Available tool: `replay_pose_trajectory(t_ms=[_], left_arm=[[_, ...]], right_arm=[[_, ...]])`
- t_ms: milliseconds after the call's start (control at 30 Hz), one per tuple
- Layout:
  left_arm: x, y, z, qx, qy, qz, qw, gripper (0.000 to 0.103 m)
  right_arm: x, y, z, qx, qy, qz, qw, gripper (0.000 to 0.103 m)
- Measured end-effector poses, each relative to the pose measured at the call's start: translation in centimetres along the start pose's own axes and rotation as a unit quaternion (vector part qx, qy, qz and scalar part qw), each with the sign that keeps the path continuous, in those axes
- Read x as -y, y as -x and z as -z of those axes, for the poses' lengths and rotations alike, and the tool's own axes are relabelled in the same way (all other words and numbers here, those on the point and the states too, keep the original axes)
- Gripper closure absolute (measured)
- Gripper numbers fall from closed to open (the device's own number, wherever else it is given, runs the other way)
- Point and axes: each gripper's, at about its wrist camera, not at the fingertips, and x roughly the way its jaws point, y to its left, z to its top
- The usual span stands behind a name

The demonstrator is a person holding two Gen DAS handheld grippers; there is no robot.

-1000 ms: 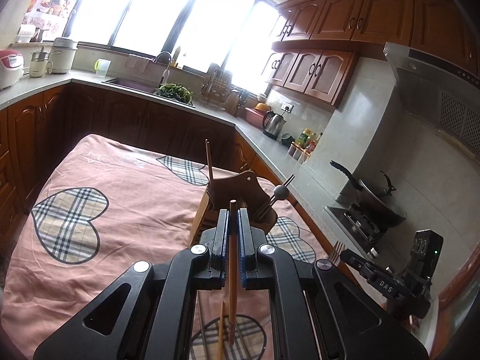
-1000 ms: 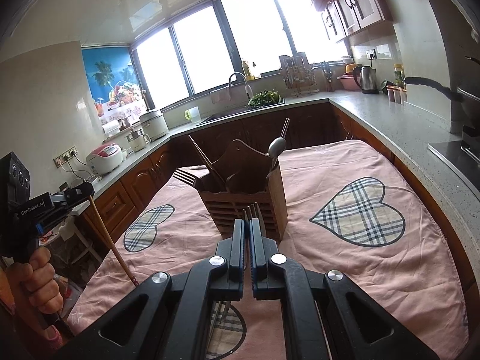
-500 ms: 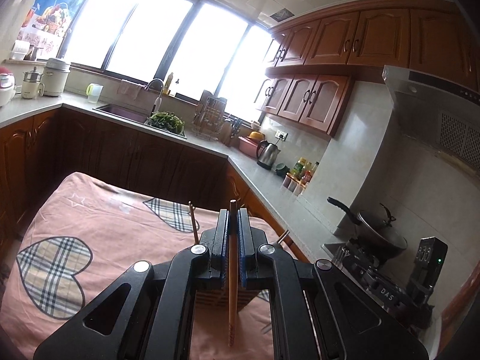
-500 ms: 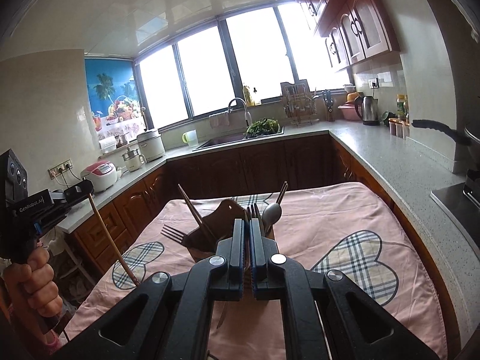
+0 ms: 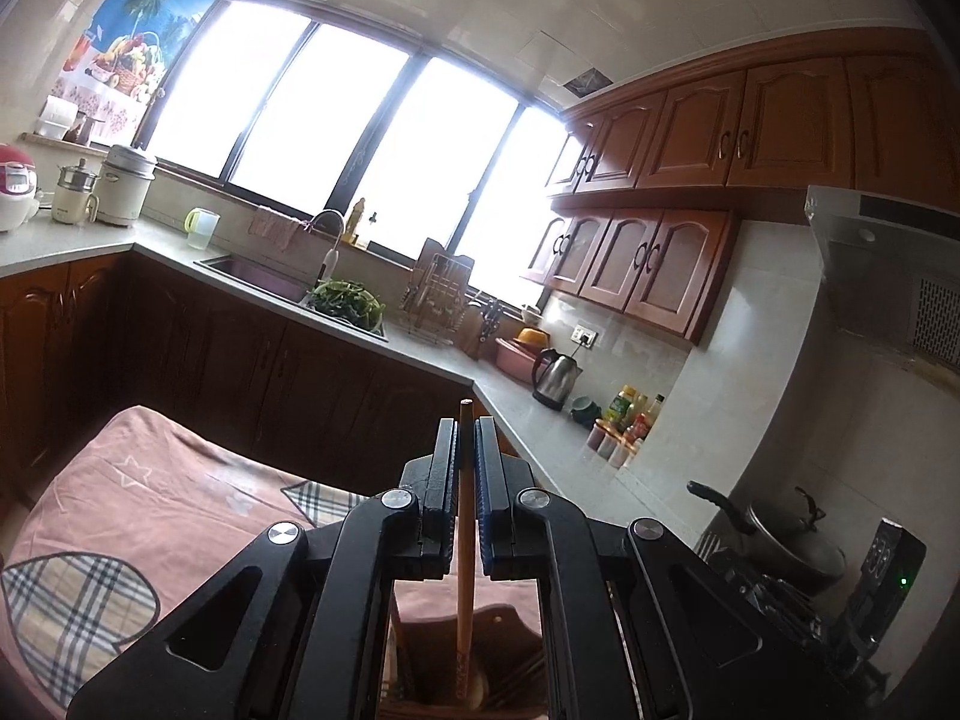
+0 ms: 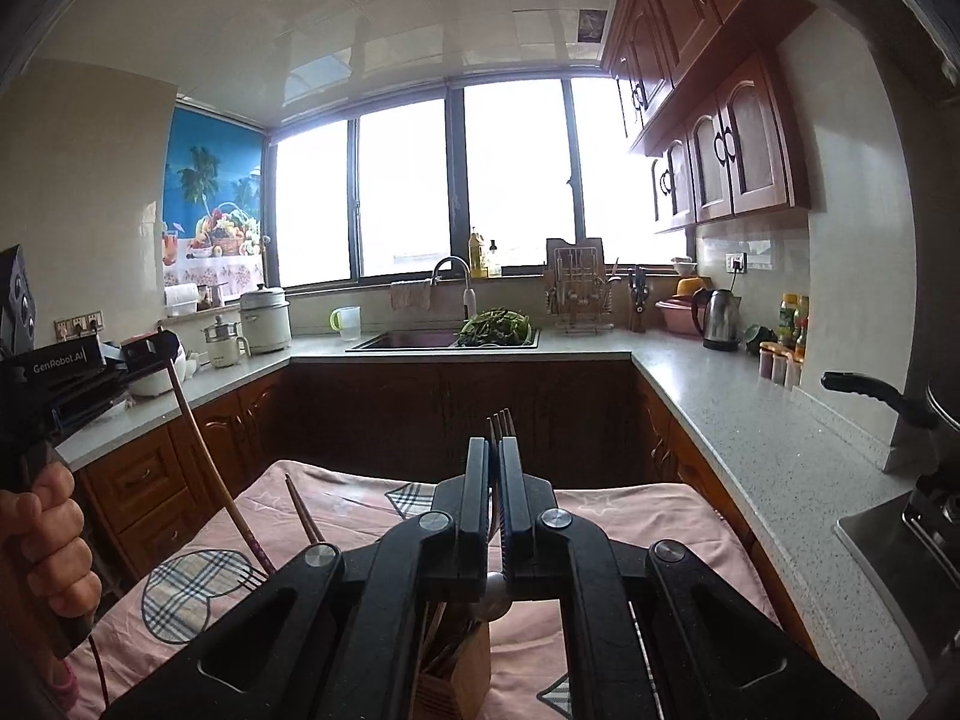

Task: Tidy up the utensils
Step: 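Lower fork and chopstick into the caddy and open both tools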

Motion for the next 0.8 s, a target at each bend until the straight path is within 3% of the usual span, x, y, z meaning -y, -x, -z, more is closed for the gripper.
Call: replay_pose_trajectory(t_ms=[300, 633, 800], left_arm=[[-3.3, -2.7, 5.2, 0.001, 0.022, -0.027, 0.9994, 0.099], [-3.7, -5.0, 9.6, -0.052, 0.007, -0.029, 0.9982, 0.098], [-3.5, -5.4, 10.6, -0.073, -0.007, -0.027, 0.9970, 0.098]], right_arm=[[-1.4, -3.3, 4.2, -0.024, 0.029, 0.008, 0.999, 0.100], [-3.0, -4.6, 8.1, -0.050, 0.043, -0.004, 0.998, 0.100], [-3.2, -4.5, 8.5, -0.049, 0.049, -0.007, 0.998, 0.100]])
